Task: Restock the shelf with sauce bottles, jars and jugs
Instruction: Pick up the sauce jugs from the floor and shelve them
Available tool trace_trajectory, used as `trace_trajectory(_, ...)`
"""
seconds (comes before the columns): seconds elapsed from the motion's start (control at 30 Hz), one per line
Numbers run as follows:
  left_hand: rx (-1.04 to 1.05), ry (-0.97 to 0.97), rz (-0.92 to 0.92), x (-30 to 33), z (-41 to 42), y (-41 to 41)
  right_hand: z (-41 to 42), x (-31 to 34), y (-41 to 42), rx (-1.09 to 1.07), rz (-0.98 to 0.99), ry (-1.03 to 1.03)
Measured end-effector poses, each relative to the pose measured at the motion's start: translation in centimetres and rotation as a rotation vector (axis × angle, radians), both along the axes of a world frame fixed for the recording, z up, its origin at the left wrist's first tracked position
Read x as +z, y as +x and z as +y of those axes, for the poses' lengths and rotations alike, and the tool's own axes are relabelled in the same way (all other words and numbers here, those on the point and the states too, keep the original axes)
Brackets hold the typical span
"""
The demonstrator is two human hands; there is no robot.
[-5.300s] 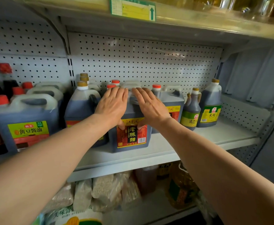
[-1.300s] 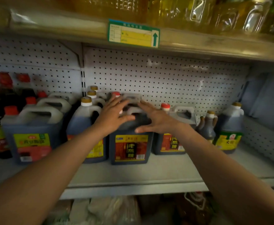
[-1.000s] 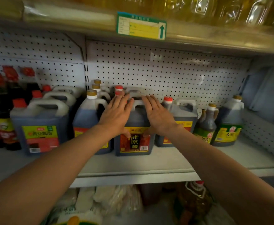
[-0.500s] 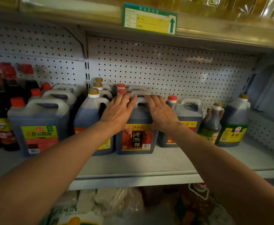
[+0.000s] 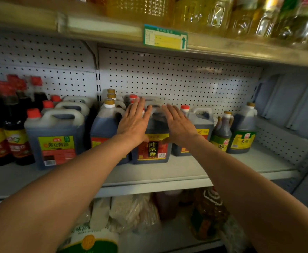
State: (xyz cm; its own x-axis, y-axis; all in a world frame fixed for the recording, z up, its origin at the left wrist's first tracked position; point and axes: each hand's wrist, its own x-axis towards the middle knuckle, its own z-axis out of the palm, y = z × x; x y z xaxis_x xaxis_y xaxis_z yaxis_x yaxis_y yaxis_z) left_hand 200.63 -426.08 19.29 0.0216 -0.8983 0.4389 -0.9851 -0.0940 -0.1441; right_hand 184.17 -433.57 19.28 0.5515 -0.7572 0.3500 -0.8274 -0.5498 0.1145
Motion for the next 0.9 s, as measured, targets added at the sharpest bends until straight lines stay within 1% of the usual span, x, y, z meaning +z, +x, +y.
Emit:
trace_trajectory(0.07,-0.030,-0.017,0.084,-0.4,2.6,0.4,1.8,-0.4,-0.8,-0.015,-0.009,-0.012)
trace_trajectory(0.17,-0.001,-0.021,0.165,-1.6,6.9,1.3,5.3,-1.5,-1.3,-0.011,0.012,-0.025)
trace_trajectory(0.27,0.052,0.025,0.227,-3.0,11.6,3.0,9.9,-2.6,-0.7,-0.010,0.032,0.072)
trace_trajectory(0.37,0.088,0.132,0.309,-5.0,16.5,5.0,14.8,-4.3,0.7,-0.017,0.052,0.196)
trace_trajectory(0.47,0.085,0.222,0.429,-7.7,21.1,7.1,19.1,-6.8,2.2,-0.006,0.059,0.309)
trace_trajectory(0.57,0.085,0.290,0.482,-10.8,24.8,8.6,22.5,-9.2,3.8,0.012,0.082,0.408)
trace_trajectory(0.7,0.168,0.373,0.560,-14.8,28.6,9.9,25.4,-12.4,6.2,0.071,0.167,0.487)
trace_trajectory(0.77,0.214,0.384,0.578,-16.8,29.8,10.6,25.9,-14.0,7.5,0.125,0.191,0.499)
trace_trajectory(0.9,0.329,0.390,0.676,-20.1,31.4,11.6,25.6,-16.6,10.4,0.253,0.253,0.552)
